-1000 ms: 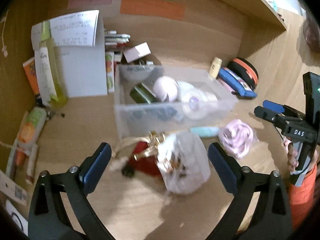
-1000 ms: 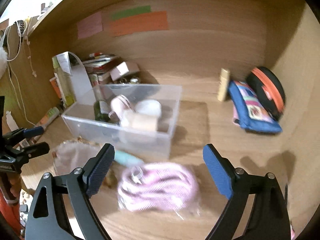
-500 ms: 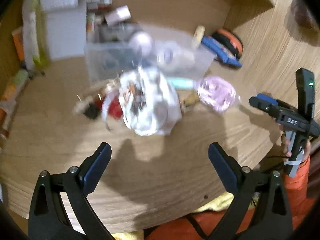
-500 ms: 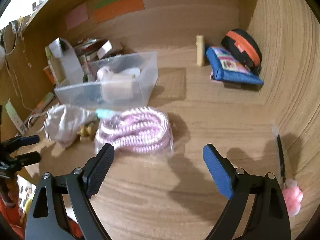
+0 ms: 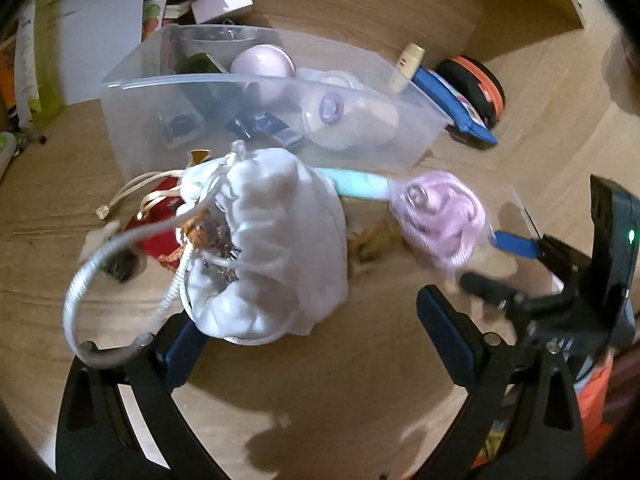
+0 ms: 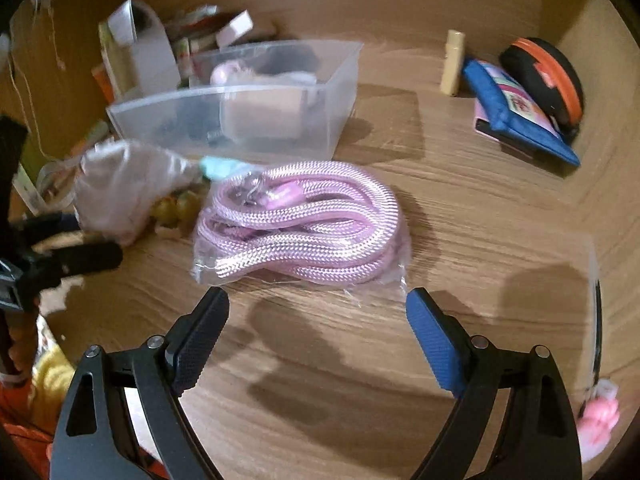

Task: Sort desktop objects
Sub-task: 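Withdraw both grippers from the bin toward the white drawstring bag and pink rope, then grasp the white drawstring bag with the left gripper while right grasps the bagged pink rope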

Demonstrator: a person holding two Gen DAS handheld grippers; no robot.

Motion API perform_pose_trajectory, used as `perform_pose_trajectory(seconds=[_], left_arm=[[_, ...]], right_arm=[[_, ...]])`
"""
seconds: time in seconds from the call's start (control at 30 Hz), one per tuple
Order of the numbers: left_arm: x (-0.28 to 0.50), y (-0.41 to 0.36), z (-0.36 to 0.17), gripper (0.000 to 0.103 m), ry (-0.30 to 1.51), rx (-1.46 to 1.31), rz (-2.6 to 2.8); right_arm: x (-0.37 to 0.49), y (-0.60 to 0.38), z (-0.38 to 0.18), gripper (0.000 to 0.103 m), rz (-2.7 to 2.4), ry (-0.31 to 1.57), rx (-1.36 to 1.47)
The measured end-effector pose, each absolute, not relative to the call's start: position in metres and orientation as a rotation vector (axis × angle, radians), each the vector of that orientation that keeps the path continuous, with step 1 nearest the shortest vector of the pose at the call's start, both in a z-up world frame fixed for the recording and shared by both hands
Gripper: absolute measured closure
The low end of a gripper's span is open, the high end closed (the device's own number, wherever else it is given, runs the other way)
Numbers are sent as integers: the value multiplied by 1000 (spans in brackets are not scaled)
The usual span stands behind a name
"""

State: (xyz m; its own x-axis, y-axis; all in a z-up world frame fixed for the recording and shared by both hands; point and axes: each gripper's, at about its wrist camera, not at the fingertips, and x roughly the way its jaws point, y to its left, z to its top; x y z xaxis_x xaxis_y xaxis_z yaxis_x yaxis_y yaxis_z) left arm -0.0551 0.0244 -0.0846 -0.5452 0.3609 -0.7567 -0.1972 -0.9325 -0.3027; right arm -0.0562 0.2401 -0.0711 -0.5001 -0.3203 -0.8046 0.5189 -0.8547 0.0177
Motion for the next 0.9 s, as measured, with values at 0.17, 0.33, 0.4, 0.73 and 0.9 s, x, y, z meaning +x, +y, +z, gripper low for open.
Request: perform_pose_trajectory(seconds=[0.17, 0.33, 0.4, 0.73, 0.9], left_arm=[[-67, 19, -81, 4, -363, -1278, 2463], [-72, 10, -74, 4, -446, -1252, 2483], [-75, 11, -72, 4, -459, -1240, 2481], [-66, 19, -65, 57, -314, -1216, 2433], [-69, 20, -67, 57, -305, -1231, 2403]], right_arm=[[-68, 222, -75, 13, -2304, 409, 1229], [-80, 208, -75, 12, -2308, 445, 1229], [-85, 203, -74, 12, -2303, 453, 1238], [-77, 204, -40, 14, -2424, 475, 1033], [-88, 195, -35, 21, -2407, 495, 998]])
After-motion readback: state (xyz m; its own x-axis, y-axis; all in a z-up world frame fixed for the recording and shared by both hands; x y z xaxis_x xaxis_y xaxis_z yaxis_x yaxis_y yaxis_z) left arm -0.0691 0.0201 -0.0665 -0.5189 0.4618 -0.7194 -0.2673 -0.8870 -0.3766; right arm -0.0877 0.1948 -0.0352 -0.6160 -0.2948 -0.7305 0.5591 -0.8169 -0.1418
